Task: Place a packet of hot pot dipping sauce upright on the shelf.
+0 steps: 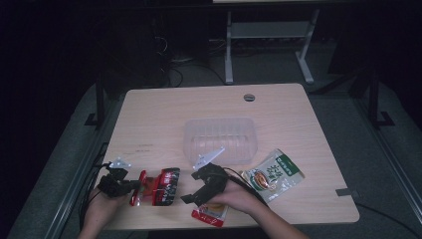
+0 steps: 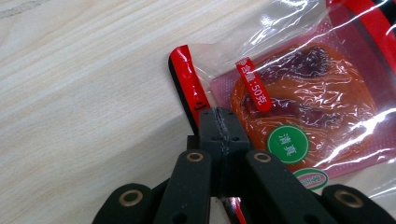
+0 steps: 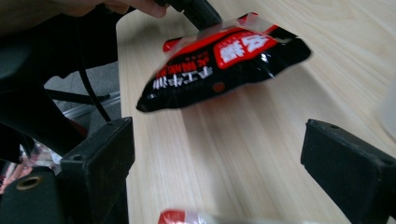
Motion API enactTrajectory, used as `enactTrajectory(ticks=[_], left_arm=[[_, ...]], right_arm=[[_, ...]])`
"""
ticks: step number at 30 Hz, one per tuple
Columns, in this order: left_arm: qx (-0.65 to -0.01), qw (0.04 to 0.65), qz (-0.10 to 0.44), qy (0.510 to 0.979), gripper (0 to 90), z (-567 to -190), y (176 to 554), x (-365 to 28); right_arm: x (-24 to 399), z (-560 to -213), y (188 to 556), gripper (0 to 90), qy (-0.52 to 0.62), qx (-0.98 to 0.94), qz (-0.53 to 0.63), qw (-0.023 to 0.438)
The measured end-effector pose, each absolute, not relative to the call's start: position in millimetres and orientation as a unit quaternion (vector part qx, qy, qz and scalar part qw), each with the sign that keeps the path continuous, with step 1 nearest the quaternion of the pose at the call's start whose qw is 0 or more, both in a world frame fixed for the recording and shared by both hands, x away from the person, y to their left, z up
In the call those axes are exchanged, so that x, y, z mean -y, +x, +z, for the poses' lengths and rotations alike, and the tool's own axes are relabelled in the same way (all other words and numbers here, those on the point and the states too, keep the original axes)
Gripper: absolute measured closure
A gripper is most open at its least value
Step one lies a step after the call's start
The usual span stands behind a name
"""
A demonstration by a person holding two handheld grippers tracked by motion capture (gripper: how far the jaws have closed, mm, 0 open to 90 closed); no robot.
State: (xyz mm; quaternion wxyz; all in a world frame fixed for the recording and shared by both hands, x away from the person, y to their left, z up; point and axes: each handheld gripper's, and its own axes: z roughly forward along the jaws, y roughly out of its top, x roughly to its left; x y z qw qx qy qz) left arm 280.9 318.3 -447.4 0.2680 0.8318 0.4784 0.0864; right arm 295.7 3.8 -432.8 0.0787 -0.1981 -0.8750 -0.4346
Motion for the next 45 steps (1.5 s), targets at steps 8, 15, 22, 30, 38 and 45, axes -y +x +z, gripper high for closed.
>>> enactTrajectory(ticks=[8,15,22,30,38,45], left_arm=[[-0.472,0.266,0.079,0.837,89.9,-447.2,279.5,-315.4],[-0.465,0.266,0.074,0.841,90.0,-447.0,280.0,-314.3],[-0.463,0.265,0.072,0.843,90.0,-446.8,280.3,-315.0],[-0.462,0.267,0.072,0.842,90.0,-447.2,280.3,-314.2],[-0.451,0.272,0.07,0.848,90.0,-447.5,280.6,-312.6],[-0.425,0.274,0.074,0.86,89.9,-446.7,280.2,-307.6]], right_arm=[[-21.7,-443.8,302.9,14.7,-0.206,0.868,-0.44,0.106],[-27.1,-451.2,314.4,30.0,-0.224,0.852,-0.456,0.127],[-30.8,-456.4,322.3,51.8,-0.232,0.84,-0.468,0.148],[-33.2,-455.6,326.0,78.3,-0.226,0.831,-0.48,0.169],[-40.8,-452.6,319.9,89.1,-0.173,0.844,-0.481,0.159],[-36.3,-445.7,318.1,90.0,-0.143,0.836,-0.503,0.165]])
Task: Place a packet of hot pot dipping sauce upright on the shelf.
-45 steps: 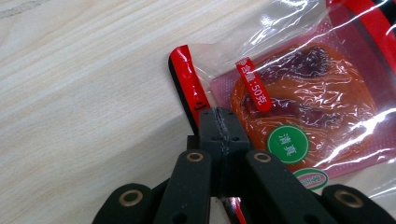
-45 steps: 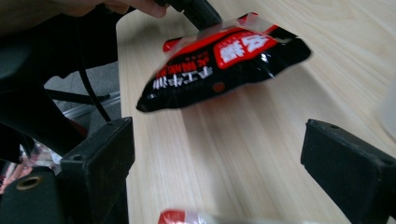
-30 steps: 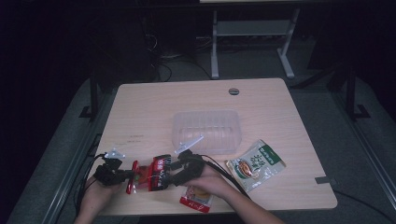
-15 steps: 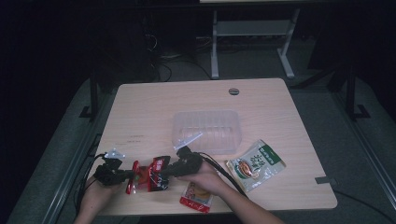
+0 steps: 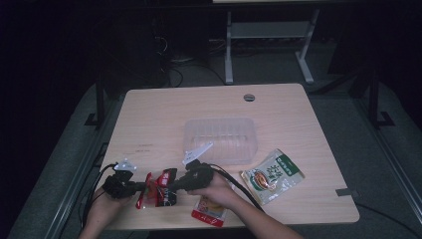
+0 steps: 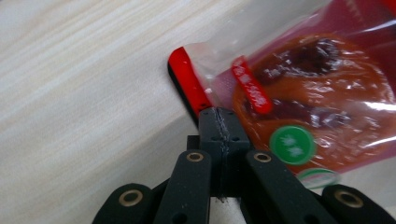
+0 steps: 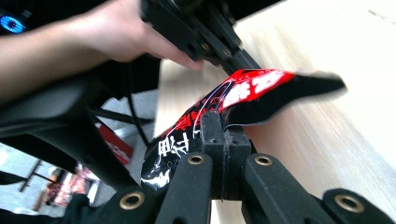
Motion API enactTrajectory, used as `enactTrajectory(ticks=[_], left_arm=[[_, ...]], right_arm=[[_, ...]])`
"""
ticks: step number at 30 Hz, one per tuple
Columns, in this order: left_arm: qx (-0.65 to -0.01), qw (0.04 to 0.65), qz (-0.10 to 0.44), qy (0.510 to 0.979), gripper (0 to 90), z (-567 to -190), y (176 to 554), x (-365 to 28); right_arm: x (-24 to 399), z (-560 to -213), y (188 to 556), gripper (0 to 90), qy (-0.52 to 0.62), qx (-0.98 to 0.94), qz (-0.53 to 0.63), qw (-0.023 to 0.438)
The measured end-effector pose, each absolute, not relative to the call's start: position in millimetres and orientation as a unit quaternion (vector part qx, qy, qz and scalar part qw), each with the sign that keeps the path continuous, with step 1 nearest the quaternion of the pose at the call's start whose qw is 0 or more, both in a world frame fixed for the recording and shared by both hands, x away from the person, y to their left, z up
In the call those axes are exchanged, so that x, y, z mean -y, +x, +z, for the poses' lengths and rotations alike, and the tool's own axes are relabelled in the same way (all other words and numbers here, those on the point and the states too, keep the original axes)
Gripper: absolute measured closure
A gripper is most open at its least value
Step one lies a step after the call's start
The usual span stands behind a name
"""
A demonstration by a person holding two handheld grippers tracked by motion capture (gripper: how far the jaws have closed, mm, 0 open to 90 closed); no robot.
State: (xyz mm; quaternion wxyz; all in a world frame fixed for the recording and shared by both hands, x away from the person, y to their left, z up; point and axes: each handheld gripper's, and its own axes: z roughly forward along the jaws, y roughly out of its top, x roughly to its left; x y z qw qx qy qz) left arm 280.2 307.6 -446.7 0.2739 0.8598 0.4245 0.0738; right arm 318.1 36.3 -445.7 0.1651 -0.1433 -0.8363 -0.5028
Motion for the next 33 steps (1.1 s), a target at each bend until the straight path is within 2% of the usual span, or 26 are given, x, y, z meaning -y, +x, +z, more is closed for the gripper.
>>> enactTrajectory(ticks=[12,14,18,21,27,33], left_arm=[[-0.417,0.309,0.096,0.849,87.0,-436.3,278.8,-306.7],[-0.416,0.31,0.096,0.85,84.5,-436.1,278.9,-307.4],[-0.417,0.312,0.095,0.848,73.9,-436.5,279.2,-309.9],[-0.416,0.319,0.092,0.847,62.4,-435.7,278.5,-313.3],[-0.41,0.324,0.091,0.848,54.4,-435.4,276.8,-315.2],[-0.409,0.324,0.09,0.848,51.4,-436.6,276.6,-313.7]], right_arm=[[-17.0,-425.5,315.6,90.0,-0.14,0.803,-0.549,0.186],[-13.1,-422.0,316.2,90.0,-0.144,0.795,-0.557,0.189],[-6.1,-416.0,317.8,90.0,-0.144,0.787,-0.571,0.183],[1.2,-409.5,319.2,90.0,-0.146,0.783,-0.578,0.176],[10.8,-400.1,321.3,90.0,-0.147,0.783,-0.583,0.161],[24.0,-387.4,322.6,90.0,-0.143,0.784,-0.588,0.141]])
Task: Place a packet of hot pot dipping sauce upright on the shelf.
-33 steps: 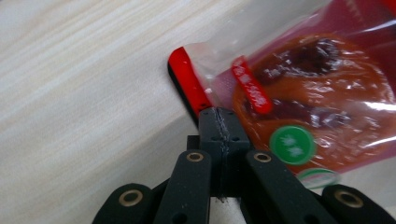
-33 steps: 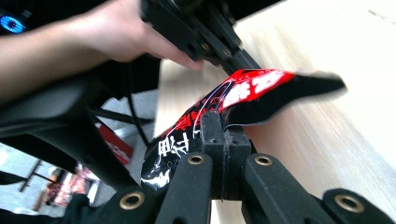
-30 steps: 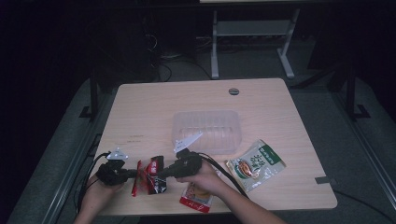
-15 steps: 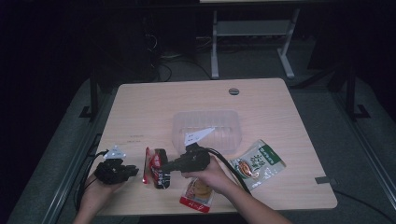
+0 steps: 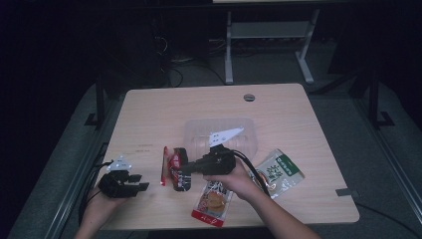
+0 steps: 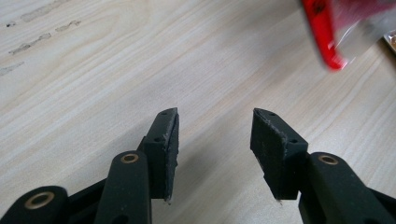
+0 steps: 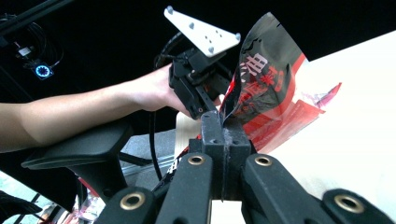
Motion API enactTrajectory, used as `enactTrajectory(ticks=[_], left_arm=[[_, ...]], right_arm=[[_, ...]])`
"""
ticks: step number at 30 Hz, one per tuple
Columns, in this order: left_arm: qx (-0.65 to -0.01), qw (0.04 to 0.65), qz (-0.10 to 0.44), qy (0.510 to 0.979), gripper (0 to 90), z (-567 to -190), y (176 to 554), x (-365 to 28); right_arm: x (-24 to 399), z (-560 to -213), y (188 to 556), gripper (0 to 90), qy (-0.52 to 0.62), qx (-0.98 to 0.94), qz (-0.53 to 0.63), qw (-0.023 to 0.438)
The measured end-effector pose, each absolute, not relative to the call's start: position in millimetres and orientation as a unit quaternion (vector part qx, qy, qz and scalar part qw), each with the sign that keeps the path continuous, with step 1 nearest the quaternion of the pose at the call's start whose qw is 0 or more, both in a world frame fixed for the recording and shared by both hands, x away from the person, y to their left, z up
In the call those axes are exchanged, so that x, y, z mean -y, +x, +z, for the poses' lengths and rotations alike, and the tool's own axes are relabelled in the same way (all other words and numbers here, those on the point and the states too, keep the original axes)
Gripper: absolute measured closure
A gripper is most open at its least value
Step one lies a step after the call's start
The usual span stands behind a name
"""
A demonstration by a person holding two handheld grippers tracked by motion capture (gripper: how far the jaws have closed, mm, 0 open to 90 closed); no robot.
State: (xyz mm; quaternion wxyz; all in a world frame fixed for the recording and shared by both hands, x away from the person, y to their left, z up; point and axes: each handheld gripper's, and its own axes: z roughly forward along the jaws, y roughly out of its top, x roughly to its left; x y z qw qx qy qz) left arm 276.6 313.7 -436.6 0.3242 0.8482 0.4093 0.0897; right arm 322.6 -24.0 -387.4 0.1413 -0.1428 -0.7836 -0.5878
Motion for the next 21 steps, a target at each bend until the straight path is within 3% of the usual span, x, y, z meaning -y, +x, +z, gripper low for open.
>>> enactTrajectory(ticks=[21], left_arm=[[-0.397,0.324,0.095,0.853,28.4,-441.0,279.2,-312.6]], right_arm=[[68.1,-348.5,334.5,90.0,-0.152,0.778,-0.603,0.088]])
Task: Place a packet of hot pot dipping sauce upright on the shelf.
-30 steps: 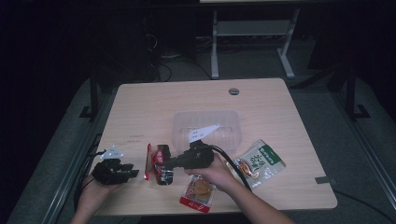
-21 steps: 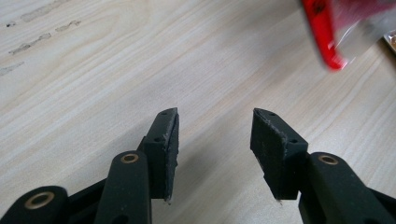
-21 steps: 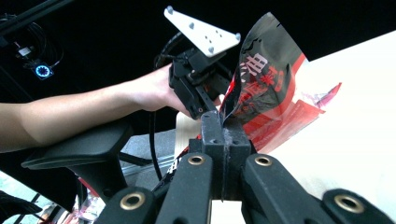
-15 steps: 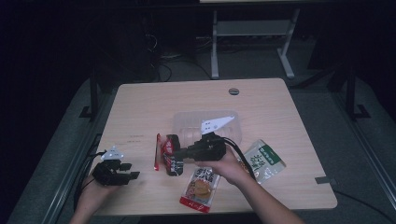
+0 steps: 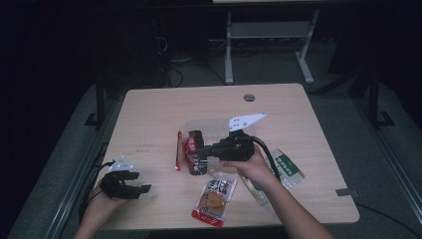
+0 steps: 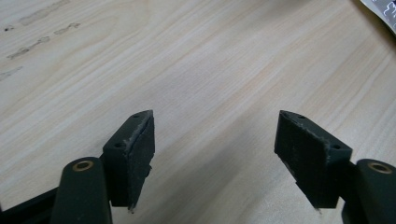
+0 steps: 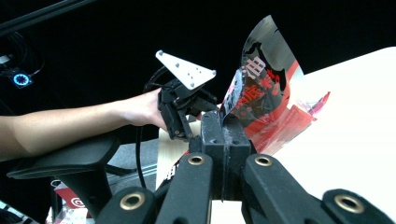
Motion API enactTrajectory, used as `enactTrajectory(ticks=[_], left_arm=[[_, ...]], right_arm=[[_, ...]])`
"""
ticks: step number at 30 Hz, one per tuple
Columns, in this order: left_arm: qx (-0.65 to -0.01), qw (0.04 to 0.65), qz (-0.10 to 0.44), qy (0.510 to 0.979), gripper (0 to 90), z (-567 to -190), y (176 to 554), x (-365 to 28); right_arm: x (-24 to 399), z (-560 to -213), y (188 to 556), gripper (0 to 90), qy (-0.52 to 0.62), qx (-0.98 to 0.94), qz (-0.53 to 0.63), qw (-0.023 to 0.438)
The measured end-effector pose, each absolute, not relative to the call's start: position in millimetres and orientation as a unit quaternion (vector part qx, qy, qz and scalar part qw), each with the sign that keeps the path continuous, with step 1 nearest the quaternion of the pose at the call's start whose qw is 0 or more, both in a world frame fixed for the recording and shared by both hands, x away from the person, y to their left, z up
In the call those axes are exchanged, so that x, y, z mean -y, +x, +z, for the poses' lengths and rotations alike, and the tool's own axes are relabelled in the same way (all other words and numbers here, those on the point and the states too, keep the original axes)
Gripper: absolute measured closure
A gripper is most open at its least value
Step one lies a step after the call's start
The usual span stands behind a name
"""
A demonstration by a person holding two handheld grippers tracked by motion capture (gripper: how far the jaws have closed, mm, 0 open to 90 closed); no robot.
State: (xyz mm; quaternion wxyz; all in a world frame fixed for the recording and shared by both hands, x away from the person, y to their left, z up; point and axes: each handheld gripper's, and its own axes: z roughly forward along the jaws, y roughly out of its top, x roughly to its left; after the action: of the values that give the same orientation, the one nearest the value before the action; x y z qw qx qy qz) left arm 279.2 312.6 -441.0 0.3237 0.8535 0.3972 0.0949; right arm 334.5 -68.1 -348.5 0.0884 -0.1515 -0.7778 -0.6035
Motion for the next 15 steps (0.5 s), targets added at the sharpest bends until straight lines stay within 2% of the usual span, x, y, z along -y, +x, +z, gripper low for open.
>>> enactTrajectory(ticks=[15], left_arm=[[-0.391,0.321,0.093,0.858,27.7,-443.9,280.4,-311.8]], right_arm=[[95.6,-339.3,345.2,90.0,-0.185,0.763,-0.615,0.066]])
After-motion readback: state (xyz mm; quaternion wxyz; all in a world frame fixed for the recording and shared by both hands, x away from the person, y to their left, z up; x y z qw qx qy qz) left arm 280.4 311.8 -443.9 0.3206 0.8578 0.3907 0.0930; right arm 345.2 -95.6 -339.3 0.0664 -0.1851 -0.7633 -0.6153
